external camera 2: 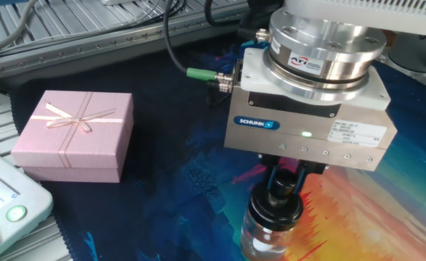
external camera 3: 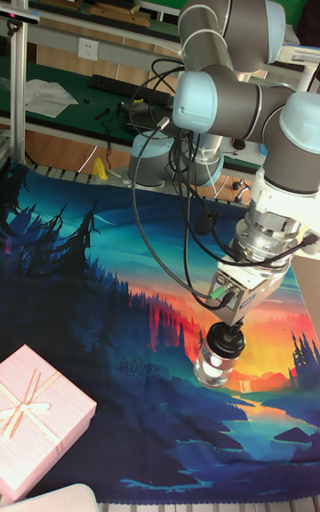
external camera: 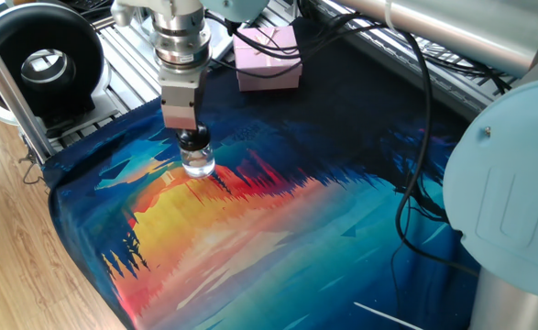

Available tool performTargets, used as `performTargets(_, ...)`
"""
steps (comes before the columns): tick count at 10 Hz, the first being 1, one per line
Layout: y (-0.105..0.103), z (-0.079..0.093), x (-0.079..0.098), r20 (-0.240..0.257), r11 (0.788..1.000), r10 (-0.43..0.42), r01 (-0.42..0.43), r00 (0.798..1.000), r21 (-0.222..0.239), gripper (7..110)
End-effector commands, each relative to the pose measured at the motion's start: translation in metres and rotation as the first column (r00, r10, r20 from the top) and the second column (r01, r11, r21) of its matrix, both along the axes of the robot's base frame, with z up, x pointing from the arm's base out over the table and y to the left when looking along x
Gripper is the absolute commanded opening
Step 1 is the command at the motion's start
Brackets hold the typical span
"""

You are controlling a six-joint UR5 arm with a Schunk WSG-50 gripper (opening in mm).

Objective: Screw the lid onto the jar

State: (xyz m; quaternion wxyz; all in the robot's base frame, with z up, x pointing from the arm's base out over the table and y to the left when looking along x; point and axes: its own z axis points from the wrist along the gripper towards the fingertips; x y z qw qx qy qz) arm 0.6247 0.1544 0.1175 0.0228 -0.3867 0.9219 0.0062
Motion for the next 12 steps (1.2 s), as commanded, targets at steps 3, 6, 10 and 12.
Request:
performTargets(3, 0.0030, 0.0015, -0.0007, -0.007, 0.997, -0.071, 0.071, 0.997, 0.022, 7)
performTargets(6, -0.0016, 0.0012, -0.0018, -0.011, 0.994, -0.112, 0.112, 0.994, 0.005, 7)
performTargets(10, 0.0004, 0.0012, -0.0044, -0.027, 0.977, -0.212, 0.212, 0.977, 0.007, 7)
performTargets(12, 0.0025, 0.0010, -0.0048, -0.035, 0.967, -0.254, 0.255, 0.966, 0.014, 7)
